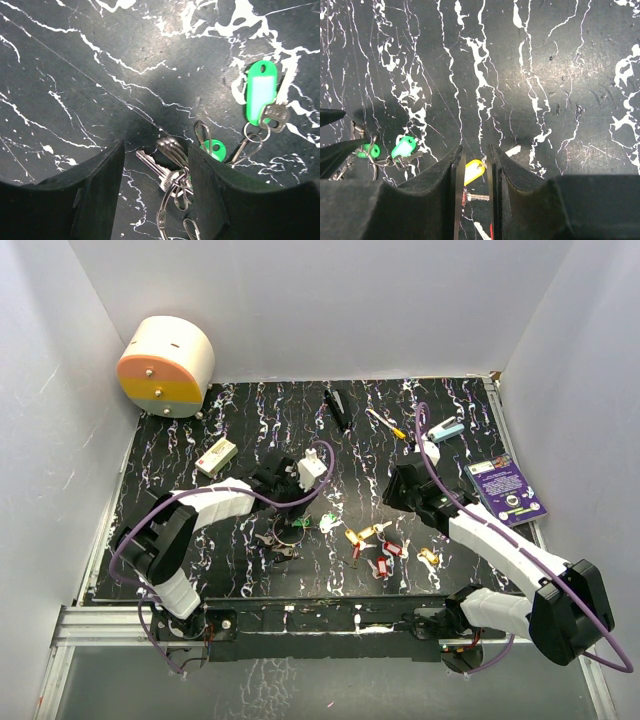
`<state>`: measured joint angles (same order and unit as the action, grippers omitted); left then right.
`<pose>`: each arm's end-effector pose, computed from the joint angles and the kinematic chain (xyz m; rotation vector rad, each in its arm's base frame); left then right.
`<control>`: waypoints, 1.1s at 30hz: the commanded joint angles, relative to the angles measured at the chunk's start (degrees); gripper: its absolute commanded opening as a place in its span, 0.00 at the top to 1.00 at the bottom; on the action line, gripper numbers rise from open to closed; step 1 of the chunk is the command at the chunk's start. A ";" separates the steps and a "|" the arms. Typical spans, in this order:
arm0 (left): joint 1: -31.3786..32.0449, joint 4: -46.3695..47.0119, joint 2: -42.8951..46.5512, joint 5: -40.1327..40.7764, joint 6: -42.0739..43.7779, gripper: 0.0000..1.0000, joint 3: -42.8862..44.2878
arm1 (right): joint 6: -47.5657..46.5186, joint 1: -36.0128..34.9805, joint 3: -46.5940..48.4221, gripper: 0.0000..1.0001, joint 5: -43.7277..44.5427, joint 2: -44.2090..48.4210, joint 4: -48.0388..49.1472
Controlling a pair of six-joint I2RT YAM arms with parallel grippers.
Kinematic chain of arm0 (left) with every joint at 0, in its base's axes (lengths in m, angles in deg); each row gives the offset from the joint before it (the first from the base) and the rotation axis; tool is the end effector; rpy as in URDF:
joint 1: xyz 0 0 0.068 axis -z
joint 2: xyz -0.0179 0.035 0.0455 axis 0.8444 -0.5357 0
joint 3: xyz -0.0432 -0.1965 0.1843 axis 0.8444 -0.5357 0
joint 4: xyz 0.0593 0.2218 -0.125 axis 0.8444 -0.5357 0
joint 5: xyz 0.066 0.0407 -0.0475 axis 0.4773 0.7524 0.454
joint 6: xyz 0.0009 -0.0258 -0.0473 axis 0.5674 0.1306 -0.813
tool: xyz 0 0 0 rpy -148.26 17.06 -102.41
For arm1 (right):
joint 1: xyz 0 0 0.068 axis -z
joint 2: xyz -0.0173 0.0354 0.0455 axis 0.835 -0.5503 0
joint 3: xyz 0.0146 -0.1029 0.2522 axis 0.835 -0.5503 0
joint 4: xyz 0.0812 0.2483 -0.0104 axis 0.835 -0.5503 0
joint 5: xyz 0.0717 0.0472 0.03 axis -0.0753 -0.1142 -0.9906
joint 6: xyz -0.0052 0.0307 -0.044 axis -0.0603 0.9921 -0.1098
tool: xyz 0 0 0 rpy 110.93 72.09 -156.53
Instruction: Put the keys on the keyring
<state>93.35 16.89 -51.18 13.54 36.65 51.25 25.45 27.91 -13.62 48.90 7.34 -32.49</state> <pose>0.2720 -0.2040 0.1732 1.1171 2.1141 -0.3865 0.2094 0.1061 0.2367 0.2850 2.3645 0.3022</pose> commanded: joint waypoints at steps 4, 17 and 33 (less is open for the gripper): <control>0.20 1.71 0.67 4.53 2.70 0.49 -1.71 | -0.87 0.41 -0.46 0.72 0.86 1.26 1.73; 0.20 -3.33 0.90 -2.86 2.49 0.85 -0.55 | -1.25 0.41 -1.27 0.73 -0.49 0.72 2.75; 0.20 -3.01 -6.57 -5.88 4.25 0.90 12.22 | -1.47 0.41 -1.68 0.74 0.87 0.48 3.46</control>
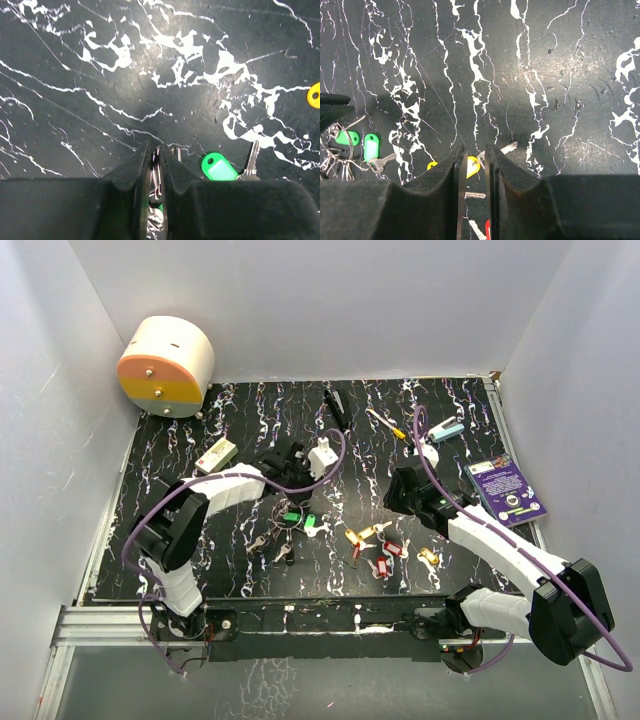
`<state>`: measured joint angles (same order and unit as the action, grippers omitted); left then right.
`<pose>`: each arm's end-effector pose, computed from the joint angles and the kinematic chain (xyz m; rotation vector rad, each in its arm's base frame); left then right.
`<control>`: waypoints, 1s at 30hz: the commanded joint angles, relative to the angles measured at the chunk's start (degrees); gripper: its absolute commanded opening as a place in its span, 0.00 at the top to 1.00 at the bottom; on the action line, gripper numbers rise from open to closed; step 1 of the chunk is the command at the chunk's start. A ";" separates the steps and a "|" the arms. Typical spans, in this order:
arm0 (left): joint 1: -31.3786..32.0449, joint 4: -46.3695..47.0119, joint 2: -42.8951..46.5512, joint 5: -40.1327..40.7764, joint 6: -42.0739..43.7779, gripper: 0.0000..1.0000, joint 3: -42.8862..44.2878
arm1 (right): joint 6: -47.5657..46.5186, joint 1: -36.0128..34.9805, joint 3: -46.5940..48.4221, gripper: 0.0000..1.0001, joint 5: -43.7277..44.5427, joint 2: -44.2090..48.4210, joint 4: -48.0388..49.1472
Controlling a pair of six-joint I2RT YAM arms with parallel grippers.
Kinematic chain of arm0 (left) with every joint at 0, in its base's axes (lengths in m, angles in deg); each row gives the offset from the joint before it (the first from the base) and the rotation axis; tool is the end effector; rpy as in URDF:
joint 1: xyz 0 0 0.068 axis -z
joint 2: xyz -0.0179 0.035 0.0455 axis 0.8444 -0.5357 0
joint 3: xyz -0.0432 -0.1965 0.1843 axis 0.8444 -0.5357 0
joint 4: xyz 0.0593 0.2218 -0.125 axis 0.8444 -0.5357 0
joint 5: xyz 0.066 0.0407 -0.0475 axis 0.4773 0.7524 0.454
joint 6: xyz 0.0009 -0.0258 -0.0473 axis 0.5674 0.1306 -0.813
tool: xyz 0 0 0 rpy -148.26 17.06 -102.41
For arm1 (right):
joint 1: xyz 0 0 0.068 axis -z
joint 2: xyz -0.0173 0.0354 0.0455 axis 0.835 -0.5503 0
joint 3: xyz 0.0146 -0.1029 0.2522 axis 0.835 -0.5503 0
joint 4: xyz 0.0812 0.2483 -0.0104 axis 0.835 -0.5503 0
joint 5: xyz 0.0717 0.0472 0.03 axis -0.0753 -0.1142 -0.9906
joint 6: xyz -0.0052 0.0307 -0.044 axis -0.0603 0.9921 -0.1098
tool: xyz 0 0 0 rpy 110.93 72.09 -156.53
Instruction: Put the keys on the keyring
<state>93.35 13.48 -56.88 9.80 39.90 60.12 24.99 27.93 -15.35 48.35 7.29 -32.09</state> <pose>0.2966 -0.2245 0.1818 1.2030 2.0651 -0.4373 0.2067 0.1049 0.2272 0.2707 2.3910 0.2931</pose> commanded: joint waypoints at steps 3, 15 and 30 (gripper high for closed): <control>0.20 0.08 -2.33 -2.76 0.12 0.82 5.20 | -0.97 0.39 0.08 0.74 1.68 0.35 3.15; 0.04 1.01 0.86 6.59 4.20 0.63 4.03 | -1.58 0.39 0.12 0.74 1.75 -0.85 3.84; -1.72 0.23 2.29 4.60 0.33 0.69 -1.28 | -1.67 0.46 -0.38 0.74 0.59 -1.48 4.61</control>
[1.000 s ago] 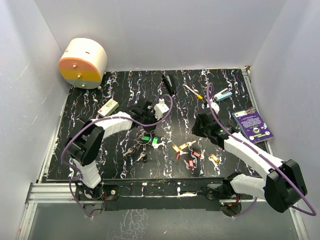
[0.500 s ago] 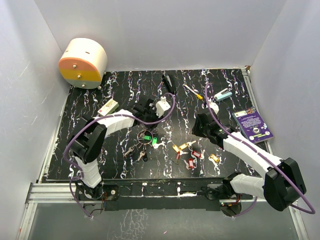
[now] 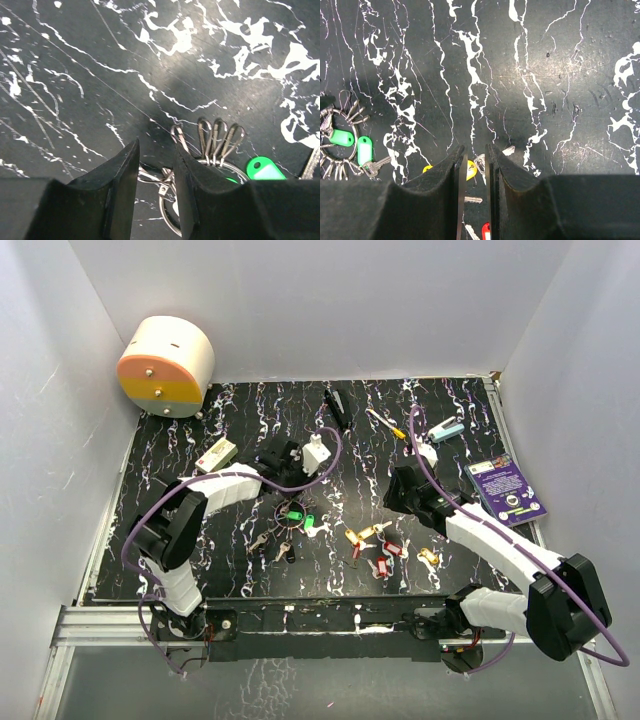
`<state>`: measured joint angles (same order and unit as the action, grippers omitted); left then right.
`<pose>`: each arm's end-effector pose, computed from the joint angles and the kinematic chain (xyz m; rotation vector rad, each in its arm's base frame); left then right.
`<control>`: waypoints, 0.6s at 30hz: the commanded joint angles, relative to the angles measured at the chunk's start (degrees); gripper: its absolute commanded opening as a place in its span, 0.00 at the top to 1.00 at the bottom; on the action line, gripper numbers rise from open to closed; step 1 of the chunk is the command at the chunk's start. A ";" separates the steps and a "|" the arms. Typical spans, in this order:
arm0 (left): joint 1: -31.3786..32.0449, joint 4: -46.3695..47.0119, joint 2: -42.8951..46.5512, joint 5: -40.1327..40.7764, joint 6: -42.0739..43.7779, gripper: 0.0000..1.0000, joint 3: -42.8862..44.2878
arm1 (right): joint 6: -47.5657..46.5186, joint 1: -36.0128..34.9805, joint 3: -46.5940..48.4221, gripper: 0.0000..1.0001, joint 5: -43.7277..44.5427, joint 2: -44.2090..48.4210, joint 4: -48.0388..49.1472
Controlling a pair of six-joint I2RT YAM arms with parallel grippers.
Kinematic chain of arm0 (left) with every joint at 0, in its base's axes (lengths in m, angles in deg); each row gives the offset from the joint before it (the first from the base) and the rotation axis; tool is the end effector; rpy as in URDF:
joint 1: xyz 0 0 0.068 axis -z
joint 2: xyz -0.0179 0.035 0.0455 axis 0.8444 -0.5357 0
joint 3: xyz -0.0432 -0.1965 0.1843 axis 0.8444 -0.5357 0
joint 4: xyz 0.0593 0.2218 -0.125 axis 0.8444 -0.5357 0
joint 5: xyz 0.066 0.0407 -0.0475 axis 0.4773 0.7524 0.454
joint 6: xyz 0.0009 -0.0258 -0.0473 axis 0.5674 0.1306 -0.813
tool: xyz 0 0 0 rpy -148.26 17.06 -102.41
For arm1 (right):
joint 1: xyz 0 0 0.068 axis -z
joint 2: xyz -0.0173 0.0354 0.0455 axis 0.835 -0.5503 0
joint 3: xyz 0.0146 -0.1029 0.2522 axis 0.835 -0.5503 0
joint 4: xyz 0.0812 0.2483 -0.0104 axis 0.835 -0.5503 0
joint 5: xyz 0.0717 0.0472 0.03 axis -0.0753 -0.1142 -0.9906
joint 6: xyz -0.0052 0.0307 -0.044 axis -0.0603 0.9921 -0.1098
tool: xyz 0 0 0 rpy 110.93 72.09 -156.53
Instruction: Put the keys on the keyring
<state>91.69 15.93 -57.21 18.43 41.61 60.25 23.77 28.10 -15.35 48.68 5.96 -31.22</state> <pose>0.3099 -0.2141 0.1831 1.1221 2.0606 -0.2329 0.2105 0.1059 0.2234 0.2507 2.3967 0.2706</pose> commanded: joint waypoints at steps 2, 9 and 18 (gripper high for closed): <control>-0.03 -2.21 2.69 -5.14 -1.70 0.69 -2.48 | -0.42 0.25 -0.61 0.74 0.19 -0.09 3.71; -0.07 -3.28 3.41 -6.59 -1.99 0.70 -2.37 | -0.04 0.22 -1.11 0.74 0.04 -0.05 4.19; -0.07 -3.36 4.34 -2.07 -0.91 0.70 -1.40 | -0.05 0.26 -1.65 0.74 0.28 1.03 4.07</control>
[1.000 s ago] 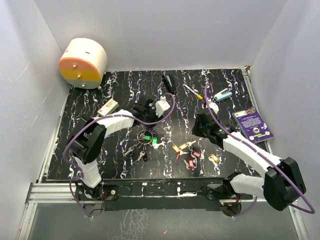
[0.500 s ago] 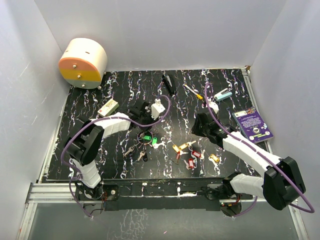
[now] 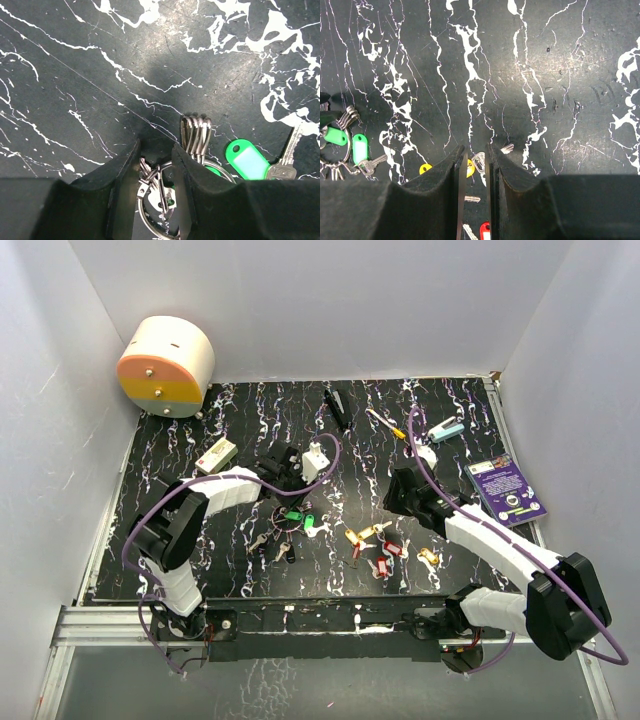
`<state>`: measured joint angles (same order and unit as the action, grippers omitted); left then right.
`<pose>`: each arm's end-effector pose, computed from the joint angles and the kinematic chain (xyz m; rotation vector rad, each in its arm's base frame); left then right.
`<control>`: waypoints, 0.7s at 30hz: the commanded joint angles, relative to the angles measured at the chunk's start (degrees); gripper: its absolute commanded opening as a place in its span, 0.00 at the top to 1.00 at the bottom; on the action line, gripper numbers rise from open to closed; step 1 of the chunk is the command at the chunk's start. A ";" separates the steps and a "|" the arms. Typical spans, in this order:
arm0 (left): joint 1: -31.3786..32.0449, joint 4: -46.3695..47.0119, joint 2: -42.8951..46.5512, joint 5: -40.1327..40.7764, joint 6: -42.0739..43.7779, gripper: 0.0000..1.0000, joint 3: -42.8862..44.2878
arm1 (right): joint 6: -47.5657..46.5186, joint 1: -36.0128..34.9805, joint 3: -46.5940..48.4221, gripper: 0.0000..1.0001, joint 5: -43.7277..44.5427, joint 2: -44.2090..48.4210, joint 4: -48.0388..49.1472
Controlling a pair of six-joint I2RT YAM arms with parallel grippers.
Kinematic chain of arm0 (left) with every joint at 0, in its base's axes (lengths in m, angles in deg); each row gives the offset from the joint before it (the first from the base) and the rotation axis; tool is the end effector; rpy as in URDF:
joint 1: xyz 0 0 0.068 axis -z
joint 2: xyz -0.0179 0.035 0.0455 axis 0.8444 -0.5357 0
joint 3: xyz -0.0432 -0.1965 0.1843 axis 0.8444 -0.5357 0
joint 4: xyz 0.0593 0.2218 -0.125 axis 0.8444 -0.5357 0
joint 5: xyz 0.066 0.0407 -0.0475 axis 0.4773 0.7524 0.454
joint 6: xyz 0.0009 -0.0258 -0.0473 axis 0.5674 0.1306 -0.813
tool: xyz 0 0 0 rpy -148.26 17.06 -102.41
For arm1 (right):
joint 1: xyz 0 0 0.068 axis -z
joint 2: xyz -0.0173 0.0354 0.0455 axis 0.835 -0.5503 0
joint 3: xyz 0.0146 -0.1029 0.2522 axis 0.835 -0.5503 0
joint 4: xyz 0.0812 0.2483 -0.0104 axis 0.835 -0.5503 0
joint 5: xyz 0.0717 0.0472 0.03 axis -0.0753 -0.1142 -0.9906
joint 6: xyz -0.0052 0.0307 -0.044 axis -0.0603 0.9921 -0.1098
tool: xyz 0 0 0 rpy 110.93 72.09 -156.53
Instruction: Put the keys on the keyring
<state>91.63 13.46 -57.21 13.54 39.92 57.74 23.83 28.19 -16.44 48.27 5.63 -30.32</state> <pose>0.2982 -0.2093 0.1671 1.1612 2.1413 -0.3435 0.2099 0.1055 0.2172 0.2504 2.4076 0.2723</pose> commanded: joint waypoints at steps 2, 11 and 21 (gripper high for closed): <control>0.00 -1.23 4.80 2.86 1.01 0.70 1.45 | 0.01 0.13 -0.71 0.74 0.95 1.75 3.21; 0.11 -4.22 5.60 -6.44 -0.82 0.66 2.45 | 0.19 0.14 -0.71 0.74 0.58 1.93 3.19; 0.08 -3.54 3.93 -7.78 0.07 0.64 1.11 | 0.13 0.17 -0.81 0.74 0.57 1.77 3.27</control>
<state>91.63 10.07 -55.03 6.85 39.46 58.46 23.96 28.19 -17.23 48.27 6.05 -30.26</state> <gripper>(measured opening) 0.359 0.262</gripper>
